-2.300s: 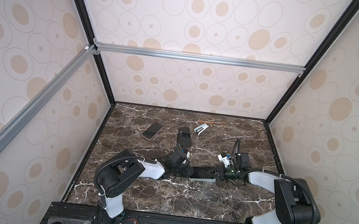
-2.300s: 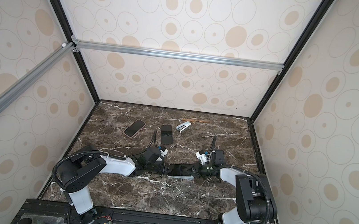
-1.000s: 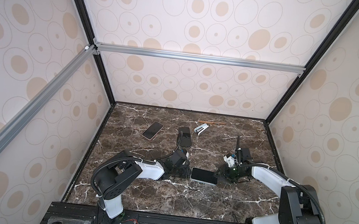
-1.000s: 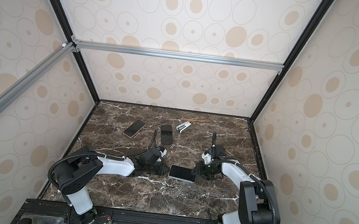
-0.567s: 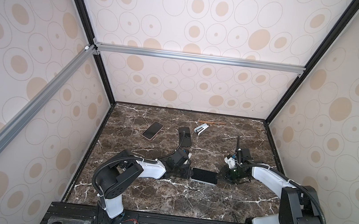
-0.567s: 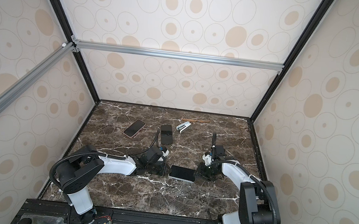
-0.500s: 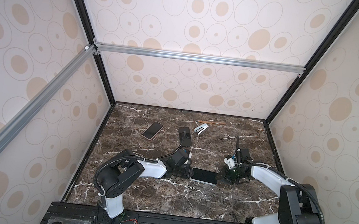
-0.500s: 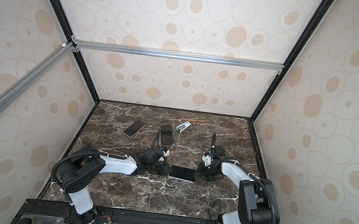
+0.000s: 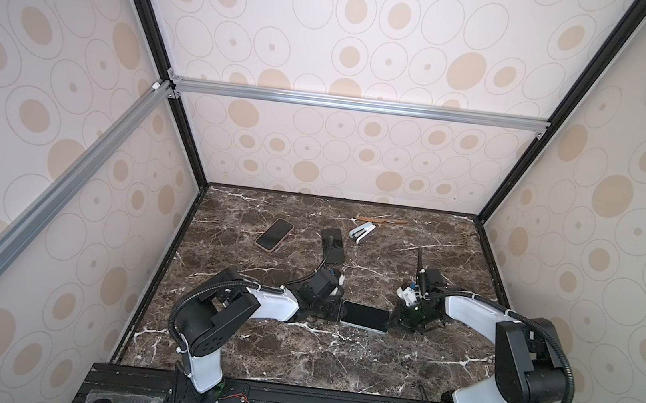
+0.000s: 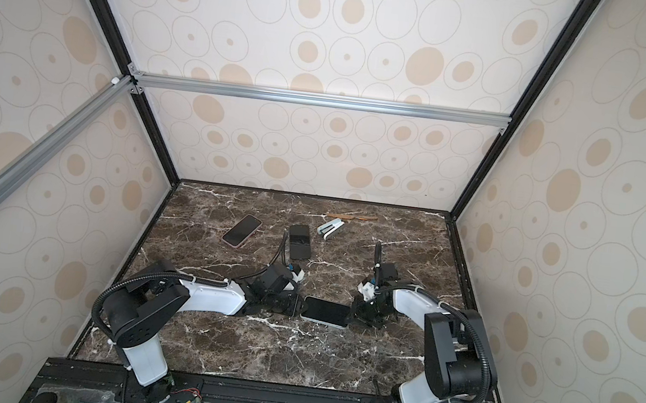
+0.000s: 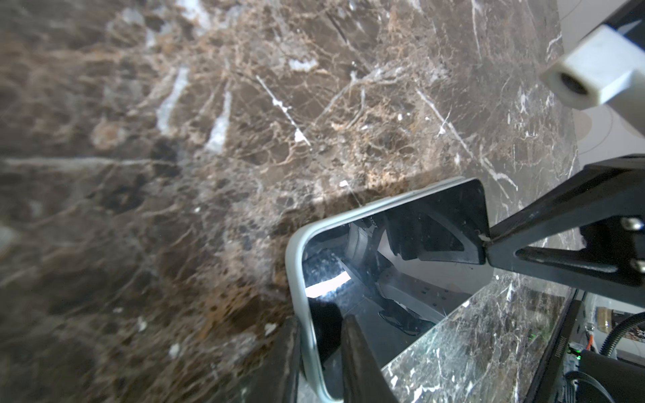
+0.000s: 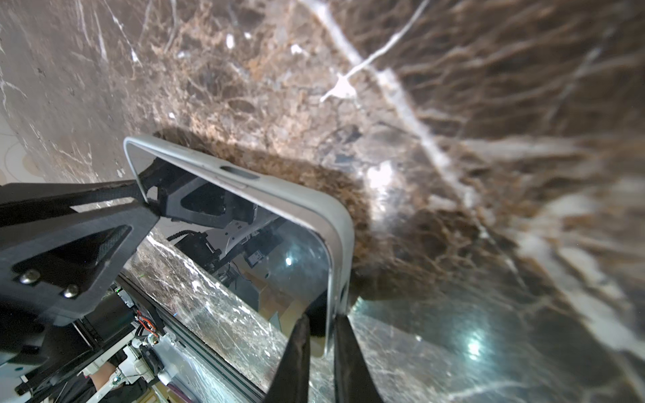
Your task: Put the phone into the phone case
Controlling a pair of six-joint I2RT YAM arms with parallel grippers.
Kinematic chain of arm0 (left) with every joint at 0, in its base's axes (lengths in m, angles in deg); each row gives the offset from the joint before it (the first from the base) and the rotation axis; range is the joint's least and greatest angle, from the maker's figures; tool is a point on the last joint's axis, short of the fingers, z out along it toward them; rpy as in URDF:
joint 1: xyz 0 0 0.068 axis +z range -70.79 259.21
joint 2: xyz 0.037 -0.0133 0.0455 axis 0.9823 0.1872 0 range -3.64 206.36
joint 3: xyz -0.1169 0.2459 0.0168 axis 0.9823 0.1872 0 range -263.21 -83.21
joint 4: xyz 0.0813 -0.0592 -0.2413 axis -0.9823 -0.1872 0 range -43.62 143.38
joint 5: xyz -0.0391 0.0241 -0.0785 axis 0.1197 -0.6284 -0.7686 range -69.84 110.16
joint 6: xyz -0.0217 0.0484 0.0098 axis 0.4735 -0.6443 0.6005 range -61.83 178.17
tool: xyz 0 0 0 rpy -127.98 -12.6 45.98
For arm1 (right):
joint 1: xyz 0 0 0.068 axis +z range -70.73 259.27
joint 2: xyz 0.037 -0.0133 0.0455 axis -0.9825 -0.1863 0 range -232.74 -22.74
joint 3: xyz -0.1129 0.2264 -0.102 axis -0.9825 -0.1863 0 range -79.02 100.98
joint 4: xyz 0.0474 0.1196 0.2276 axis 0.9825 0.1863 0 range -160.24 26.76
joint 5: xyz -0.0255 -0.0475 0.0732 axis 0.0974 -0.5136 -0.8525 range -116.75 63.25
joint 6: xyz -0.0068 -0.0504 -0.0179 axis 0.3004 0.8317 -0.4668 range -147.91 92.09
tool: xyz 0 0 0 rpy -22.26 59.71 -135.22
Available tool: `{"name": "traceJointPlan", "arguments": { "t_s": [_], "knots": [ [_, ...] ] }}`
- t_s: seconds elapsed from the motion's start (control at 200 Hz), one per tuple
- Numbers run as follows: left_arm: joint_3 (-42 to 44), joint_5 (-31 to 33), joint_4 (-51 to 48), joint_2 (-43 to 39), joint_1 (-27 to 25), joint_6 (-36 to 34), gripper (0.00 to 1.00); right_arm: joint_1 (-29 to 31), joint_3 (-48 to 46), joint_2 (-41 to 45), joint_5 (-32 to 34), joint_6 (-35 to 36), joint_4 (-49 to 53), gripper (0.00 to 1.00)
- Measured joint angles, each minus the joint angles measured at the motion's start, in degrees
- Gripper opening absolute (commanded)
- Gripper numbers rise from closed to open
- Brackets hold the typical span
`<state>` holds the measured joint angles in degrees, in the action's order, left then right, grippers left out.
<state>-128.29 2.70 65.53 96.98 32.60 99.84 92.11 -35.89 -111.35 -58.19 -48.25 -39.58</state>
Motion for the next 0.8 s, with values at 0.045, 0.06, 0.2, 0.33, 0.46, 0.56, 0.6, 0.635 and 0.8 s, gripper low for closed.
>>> {"name": "traceJointPlan", "arguments": {
  "t_s": [0.045, 0.06, 0.2, 0.33, 0.46, 0.56, 0.6, 0.635, 0.8],
  "knots": [
    [0.74, 0.31, 0.35, -0.46, 0.02, 0.22, 0.21, 0.33, 0.11, -0.17, -0.11, -0.15, -0.15, 0.13],
    [1.05, 0.42, 0.57, -0.66, 0.02, 0.37, 0.21, 0.44, 0.17, -0.26, -0.13, -0.17, -0.2, 0.13],
    [4.28, 1.51, 1.79, -3.06, 0.02, 1.6, 0.21, 2.54, 1.25, -1.31, -0.04, -1.05, -0.57, 0.12],
    [8.41, 3.08, 2.45, -6.6, 0.02, 3.34, 0.21, 5.29, 2.49, -2.64, 0.11, -1.51, -1.42, 0.12],
    [13.57, 4.5, 3.78, -10.93, -0.04, 5.68, 0.21, 8.11, 3.87, -4.07, 0.07, -1.73, -2.34, 0.12],
    [16.26, 5.38, 4.72, -13.14, -0.07, 7.02, 0.22, 9.84, 4.72, -4.9, 0.31, -1.88, -2.82, 0.14],
    [16.72, 5.57, 5.03, -13.51, -0.07, 7.43, 0.22, 10.23, 5.11, -5.25, 0.44, -1.84, -2.69, 0.14],
    [16.85, 5.64, 5.22, -13.57, -0.13, 7.67, 0.22, 10.38, 5.49, -5.42, 0.66, -1.73, -2.32, 0.15],
    [16.9, 5.99, 5.42, -13.57, -0.17, 8.46, 0.22, 11.23, 6.86, -5.53, 3.21, -0.33, -0.07, 0.17]
  ]
}}
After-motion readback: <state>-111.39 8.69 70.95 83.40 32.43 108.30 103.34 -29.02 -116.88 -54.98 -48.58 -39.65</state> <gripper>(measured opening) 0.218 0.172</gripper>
